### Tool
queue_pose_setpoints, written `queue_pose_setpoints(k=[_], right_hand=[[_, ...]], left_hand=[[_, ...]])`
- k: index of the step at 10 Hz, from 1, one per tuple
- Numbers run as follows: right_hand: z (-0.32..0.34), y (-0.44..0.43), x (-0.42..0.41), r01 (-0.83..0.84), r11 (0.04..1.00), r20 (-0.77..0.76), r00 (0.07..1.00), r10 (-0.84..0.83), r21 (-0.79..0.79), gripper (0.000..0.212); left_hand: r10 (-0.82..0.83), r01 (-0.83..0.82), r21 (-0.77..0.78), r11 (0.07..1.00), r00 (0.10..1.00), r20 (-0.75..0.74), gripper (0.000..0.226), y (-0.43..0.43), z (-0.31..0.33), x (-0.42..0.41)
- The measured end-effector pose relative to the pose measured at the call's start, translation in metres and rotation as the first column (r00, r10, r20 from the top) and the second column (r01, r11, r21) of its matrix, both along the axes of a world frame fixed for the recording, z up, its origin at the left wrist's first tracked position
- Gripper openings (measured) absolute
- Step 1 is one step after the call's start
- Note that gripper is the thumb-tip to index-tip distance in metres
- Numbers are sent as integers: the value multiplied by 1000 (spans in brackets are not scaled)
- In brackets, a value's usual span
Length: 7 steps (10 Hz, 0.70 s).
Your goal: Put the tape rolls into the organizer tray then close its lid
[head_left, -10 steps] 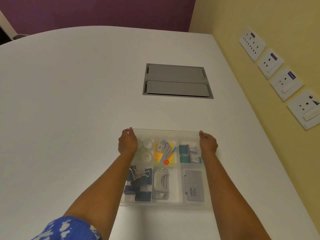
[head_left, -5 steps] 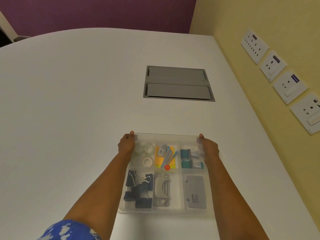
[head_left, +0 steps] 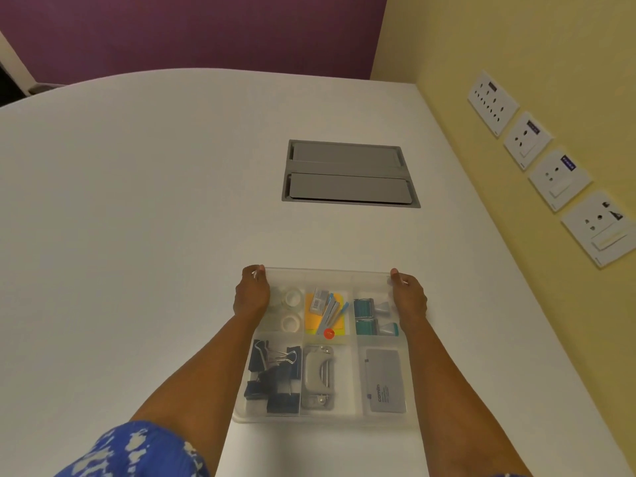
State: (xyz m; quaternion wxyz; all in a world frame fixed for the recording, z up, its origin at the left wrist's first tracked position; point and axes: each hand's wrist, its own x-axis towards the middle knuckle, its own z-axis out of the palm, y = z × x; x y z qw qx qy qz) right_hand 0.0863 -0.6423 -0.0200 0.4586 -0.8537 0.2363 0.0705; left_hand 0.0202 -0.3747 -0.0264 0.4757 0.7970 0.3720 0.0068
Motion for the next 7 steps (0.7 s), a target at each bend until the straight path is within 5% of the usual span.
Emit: queue_pose_setpoints(k=[2,4,5,7], right_hand=[[11,5,-15,-180,978,91,978,190,-109,47],[32,4,-29,-380,771,28,889,457,-510,59],[58,6,-33,-371,599,41,827,561,-710,65],[136,12,-21,-200,545,241,738,630,-814,67]], left_hand=[[-190,184,241,953,982,2,47,-8,8,-14],[-351,352,492,796,931,-99,50,-10,33,-26],[-403,392,642,659,904,-138,51,-14,59,-27],[-452,295,801,521,891,-35,52,-18,127,-10]])
